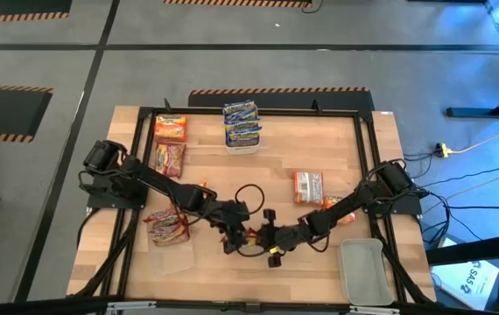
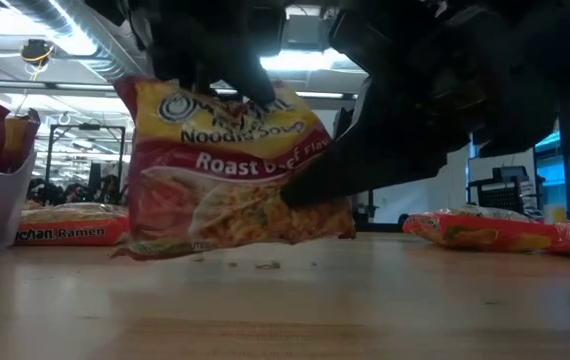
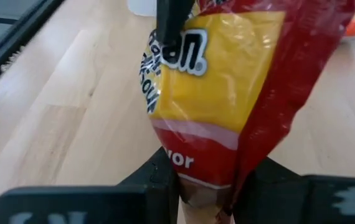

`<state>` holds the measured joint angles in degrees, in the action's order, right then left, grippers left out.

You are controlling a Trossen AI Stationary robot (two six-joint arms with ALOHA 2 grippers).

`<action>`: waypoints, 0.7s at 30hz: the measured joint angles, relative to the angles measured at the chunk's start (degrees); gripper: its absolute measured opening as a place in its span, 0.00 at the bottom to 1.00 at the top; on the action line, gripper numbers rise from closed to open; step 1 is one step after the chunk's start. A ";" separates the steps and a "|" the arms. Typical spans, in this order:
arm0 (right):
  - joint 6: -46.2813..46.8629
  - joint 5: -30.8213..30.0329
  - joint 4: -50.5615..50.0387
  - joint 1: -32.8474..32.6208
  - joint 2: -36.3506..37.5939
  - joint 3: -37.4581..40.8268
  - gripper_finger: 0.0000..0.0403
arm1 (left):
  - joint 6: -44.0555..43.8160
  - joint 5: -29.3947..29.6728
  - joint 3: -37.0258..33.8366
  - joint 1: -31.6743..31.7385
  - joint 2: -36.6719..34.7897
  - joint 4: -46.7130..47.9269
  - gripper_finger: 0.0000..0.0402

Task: Sort Maruchan noodles
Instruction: Put the red noodle pack into the transparent bin

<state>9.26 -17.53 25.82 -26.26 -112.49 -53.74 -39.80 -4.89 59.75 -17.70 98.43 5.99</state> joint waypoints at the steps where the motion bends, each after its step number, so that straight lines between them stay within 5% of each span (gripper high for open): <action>1: 0.03 0.00 0.00 0.07 0.00 0.03 0.21 | 0.00 0.21 0.00 0.01 0.00 0.52 0.64; 8: 0.11 0.20 0.00 0.05 0.00 0.03 0.21 | -1.94 -2.03 0.07 -0.01 0.00 -0.42 0.81; 21: 0.15 0.56 3.53 0.04 -0.04 0.12 0.20 | -0.10 3.65 0.14 -2.49 -0.04 3.97 0.82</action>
<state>9.41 -16.97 29.36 -26.22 -112.53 -53.63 -39.90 -1.23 59.89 -20.19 98.39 9.96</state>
